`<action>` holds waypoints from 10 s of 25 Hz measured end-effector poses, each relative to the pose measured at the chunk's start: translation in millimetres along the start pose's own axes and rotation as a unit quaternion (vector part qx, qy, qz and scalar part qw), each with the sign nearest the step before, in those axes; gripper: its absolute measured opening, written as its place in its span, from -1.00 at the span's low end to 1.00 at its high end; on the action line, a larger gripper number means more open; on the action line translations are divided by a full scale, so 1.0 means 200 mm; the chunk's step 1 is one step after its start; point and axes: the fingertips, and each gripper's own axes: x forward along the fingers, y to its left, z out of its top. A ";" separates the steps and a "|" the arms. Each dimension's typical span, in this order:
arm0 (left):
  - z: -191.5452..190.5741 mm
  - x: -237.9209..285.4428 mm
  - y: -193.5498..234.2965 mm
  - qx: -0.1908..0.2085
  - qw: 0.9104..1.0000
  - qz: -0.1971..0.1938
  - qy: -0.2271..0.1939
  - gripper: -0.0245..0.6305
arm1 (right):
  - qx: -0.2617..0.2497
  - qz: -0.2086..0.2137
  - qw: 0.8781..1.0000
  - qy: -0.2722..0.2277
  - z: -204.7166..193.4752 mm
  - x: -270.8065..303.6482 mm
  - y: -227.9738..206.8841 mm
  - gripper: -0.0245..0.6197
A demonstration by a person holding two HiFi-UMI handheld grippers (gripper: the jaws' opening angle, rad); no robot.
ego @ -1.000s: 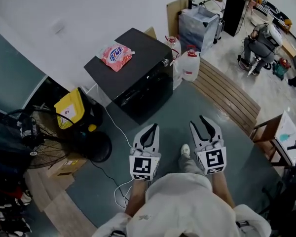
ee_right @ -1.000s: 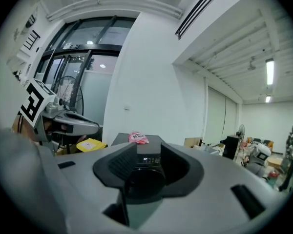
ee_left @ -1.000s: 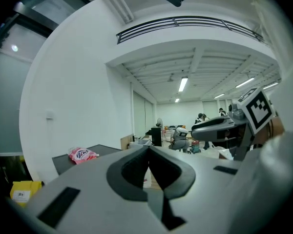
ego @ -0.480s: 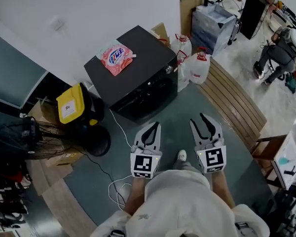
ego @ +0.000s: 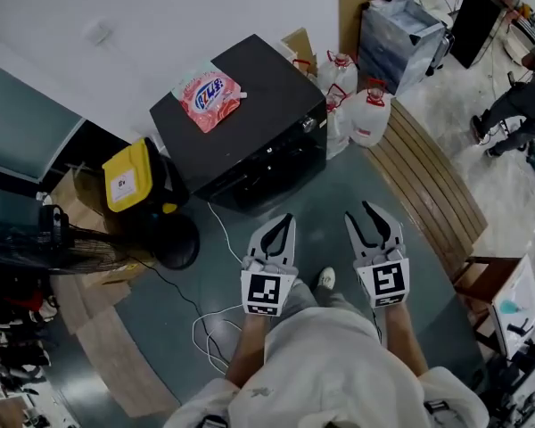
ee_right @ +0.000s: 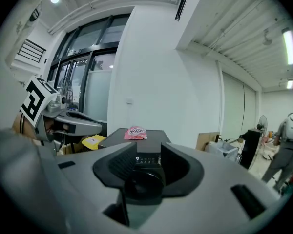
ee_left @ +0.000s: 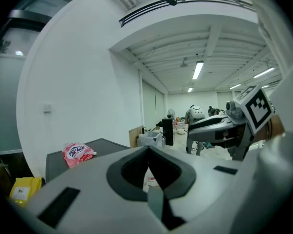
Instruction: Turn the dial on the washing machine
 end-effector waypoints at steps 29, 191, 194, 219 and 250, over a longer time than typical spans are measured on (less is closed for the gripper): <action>-0.53 0.79 0.39 -0.049 0.997 -0.047 0.020 -0.89 | -0.057 -0.012 0.998 0.039 -0.36 0.90 -0.18 -0.41; -1.40 1.54 0.43 0.098 0.979 0.022 -0.179 -0.89 | -0.323 0.052 0.933 -0.153 -1.03 1.97 -0.31 -0.06; -1.40 1.53 0.44 0.099 0.978 0.024 -0.180 -0.89 | -0.295 0.047 0.942 -0.154 -1.02 1.98 -0.31 -0.06; -1.40 1.51 0.44 0.096 0.978 0.030 -0.182 -0.89 | -0.109 0.044 0.983 -0.142 -1.02 2.00 -0.38 -0.07; -1.40 1.52 0.45 0.090 0.978 0.036 -0.184 -0.89 | -0.040 0.048 0.987 -0.149 -1.03 1.99 -0.40 0.10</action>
